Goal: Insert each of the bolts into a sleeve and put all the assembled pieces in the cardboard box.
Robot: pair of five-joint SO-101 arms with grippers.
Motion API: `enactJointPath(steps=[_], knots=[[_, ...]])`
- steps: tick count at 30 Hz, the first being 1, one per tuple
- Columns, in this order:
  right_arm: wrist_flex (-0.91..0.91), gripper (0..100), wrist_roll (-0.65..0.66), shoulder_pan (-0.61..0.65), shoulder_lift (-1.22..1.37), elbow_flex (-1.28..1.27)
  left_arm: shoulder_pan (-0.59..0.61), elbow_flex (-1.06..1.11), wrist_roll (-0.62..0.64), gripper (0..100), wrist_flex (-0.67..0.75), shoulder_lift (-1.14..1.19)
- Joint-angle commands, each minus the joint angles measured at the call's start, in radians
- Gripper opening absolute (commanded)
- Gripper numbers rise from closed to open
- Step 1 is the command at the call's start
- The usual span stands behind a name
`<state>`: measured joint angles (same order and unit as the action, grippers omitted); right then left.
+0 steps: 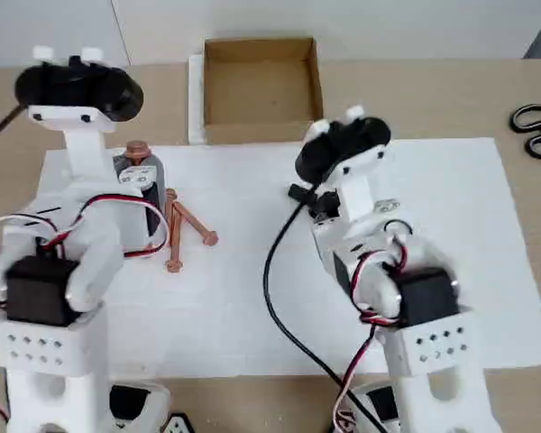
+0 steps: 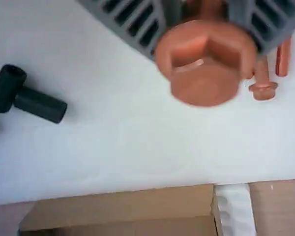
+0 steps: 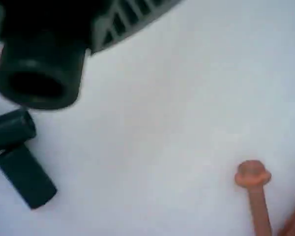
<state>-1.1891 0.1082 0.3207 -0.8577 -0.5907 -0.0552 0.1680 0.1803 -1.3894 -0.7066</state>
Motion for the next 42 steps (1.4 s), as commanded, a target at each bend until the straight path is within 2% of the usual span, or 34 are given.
enactJointPath(steps=[1,7,11,15,20,25,30,37,42], knots=[[0.216,0.4,0.006,0.008,-0.076,-0.169,-0.008,0.148,0.046,1,0.178,-0.068],[0.476,0.4,0.005,0.010,-0.168,-0.423,-0.023,0.328,0.161,1,0.359,-0.137],[0.572,0.4,0.005,0.018,-0.280,-0.552,-0.094,0.395,0.198,1,0.434,-0.167],[0.631,0.4,0.005,0.088,-0.438,-0.700,-0.166,0.415,0.241,1,0.482,-0.166],[0.653,0.4,0.005,0.209,-0.690,-0.876,-0.204,0.418,0.252,1,0.522,-0.143],[0.636,0.3,-0.064,0.219,-0.906,-0.990,-0.204,0.420,0.252,1,0.523,-0.092],[0.616,0.3,-0.121,0.225,-0.914,-1.008,-0.232,0.433,0.315,1,0.548,-0.049],[0.616,0.3,-0.127,0.225,-0.915,-1.025,-0.334,0.545,0.315,1,0.709,-0.049],[0.618,0.3,-0.127,0.225,-0.915,-1.036,-0.362,0.558,0.315,1,0.726,-0.049]])
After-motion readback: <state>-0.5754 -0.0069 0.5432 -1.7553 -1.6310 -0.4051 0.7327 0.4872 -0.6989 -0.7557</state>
